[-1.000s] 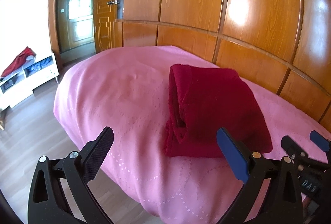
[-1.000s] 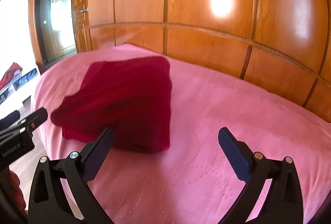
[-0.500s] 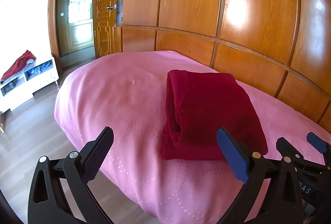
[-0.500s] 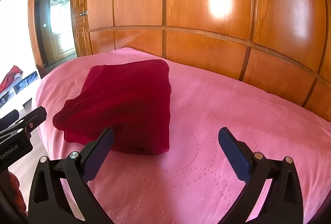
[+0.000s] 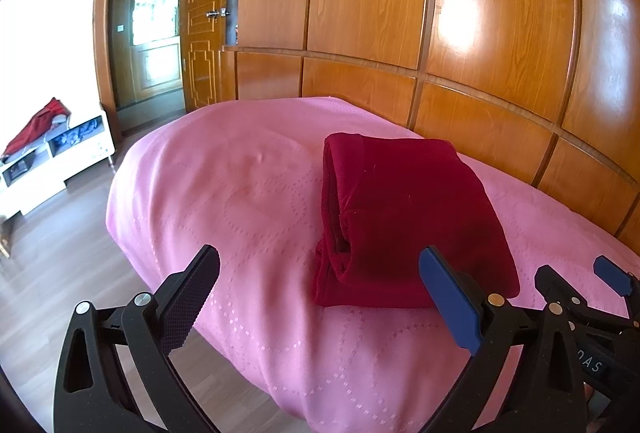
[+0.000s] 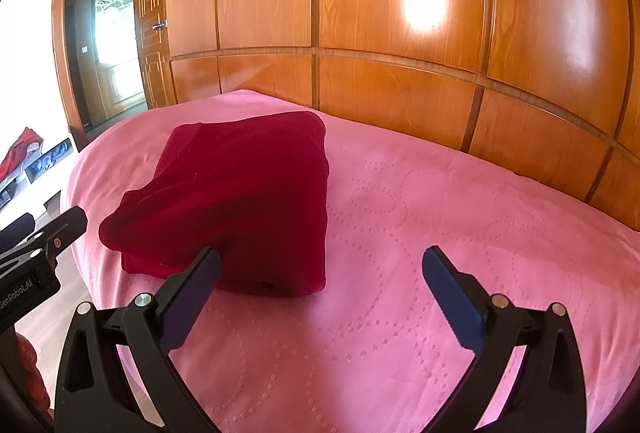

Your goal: Fold small clothes

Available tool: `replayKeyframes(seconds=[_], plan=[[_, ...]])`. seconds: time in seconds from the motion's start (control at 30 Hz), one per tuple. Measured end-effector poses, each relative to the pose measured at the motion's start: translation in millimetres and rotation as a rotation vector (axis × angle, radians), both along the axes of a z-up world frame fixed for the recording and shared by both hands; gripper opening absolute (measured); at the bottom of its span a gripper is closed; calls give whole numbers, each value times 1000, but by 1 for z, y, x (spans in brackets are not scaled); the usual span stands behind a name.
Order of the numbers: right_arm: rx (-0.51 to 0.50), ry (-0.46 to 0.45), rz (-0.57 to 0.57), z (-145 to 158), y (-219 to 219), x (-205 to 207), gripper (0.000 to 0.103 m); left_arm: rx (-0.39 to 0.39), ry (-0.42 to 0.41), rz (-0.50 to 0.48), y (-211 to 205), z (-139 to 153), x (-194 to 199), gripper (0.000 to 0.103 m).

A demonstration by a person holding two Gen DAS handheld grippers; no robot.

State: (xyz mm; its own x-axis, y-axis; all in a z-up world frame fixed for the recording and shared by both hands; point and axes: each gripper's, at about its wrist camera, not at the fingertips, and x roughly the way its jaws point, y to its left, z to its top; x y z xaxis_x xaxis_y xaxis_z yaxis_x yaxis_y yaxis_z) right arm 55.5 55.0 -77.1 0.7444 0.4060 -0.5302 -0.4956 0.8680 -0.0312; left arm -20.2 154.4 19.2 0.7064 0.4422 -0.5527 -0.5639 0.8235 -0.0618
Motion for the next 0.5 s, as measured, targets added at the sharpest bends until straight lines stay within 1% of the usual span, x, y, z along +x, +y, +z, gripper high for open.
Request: replayKeyframes(seconds=[0.5], plan=[[-4,8,-2,-3,1,1,101,-7,-11,8,-1,-1,-1,99]])
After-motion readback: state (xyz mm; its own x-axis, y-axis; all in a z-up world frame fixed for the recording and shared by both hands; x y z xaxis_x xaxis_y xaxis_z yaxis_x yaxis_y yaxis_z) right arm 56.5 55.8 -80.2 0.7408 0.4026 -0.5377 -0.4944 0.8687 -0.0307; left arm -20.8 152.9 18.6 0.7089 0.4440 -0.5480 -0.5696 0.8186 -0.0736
